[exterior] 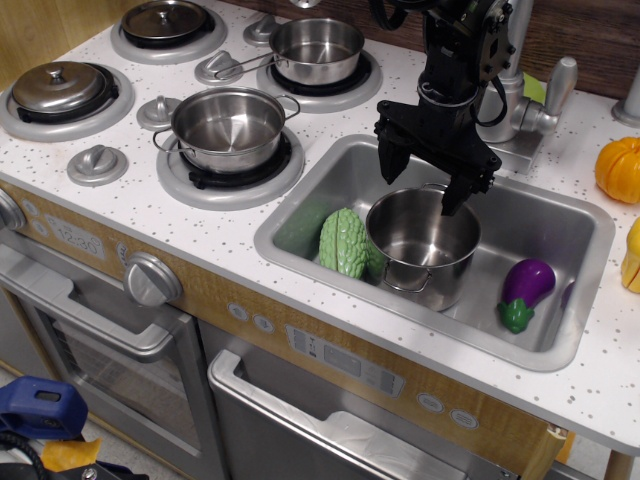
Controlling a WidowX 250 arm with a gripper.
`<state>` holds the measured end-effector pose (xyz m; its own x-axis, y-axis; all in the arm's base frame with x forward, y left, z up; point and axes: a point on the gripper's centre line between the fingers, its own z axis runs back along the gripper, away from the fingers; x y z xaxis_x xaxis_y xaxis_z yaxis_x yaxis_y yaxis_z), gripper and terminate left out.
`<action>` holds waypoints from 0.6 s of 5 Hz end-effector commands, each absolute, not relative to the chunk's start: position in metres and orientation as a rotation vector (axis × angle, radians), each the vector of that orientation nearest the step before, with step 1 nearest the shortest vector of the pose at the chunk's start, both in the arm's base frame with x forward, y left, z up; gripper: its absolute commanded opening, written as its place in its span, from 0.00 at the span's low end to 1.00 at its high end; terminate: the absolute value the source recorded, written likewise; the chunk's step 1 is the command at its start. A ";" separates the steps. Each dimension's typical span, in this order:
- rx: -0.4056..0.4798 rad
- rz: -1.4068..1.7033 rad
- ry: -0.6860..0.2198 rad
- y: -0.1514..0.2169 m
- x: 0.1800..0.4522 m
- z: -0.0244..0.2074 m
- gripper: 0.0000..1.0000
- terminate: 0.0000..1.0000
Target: Pick up pot from sink
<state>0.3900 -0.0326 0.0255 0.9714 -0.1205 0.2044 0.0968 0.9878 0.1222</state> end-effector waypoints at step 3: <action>0.085 -0.056 -0.206 -0.053 0.395 0.045 1.00 0.00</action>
